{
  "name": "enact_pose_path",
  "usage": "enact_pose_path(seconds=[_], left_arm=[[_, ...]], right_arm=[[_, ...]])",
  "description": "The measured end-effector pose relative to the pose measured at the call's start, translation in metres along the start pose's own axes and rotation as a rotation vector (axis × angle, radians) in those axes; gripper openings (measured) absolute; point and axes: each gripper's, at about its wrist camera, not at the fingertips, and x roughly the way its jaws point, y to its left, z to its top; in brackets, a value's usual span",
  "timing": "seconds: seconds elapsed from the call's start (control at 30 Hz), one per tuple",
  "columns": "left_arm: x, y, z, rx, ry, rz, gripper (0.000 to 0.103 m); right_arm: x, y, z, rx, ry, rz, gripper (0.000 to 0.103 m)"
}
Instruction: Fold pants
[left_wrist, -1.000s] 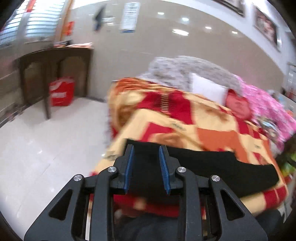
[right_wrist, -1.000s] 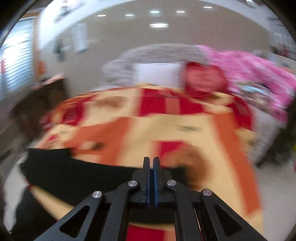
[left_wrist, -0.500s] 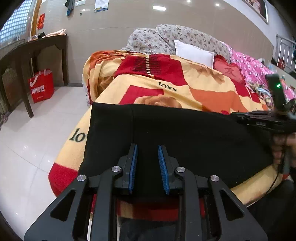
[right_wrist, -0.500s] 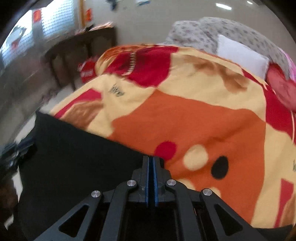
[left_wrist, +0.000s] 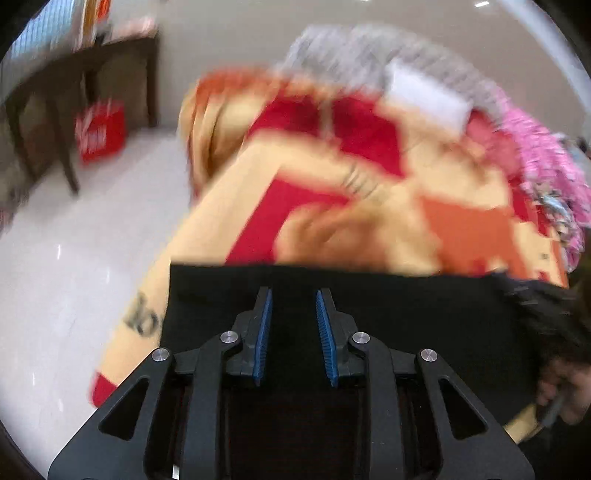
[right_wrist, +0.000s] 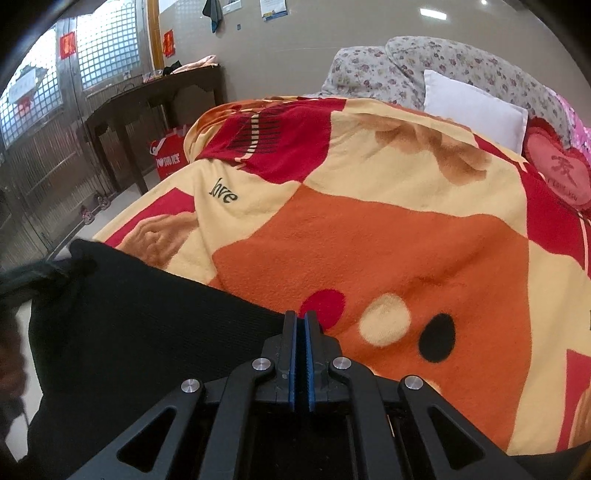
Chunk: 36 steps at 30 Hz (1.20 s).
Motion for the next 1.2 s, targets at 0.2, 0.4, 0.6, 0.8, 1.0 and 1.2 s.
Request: enact_pose_path(seconds=[0.2,0.4,0.6,0.8,1.0,1.2], left_arm=[[0.0,0.006,0.009,-0.083,0.039,0.015,0.017],[-0.055,-0.052,-0.001,0.019,-0.132,-0.036,0.023],[-0.013,-0.109,-0.024,0.115,-0.038,-0.188,0.029],[-0.005,-0.11,-0.045,0.134,-0.086,-0.19,0.032],[-0.001,-0.115,-0.045,0.158,-0.099,-0.205,0.047],[-0.001,-0.116,-0.044,0.154,-0.102,-0.243,0.059]], right_arm=[[-0.001,-0.001,0.0,-0.002,-0.003,-0.003,0.001],[-0.054,0.006,-0.007,0.104,-0.184,0.064,0.005],[-0.043,0.014,-0.041,0.099,0.015,0.232,0.006],[-0.089,-0.105,-0.083,0.316,-0.004,0.021,0.005],[-0.144,-0.216,-0.132,0.486,-0.036,-0.182,0.003],[-0.185,-0.205,-0.13,0.445,-0.131,-0.275,0.005]])
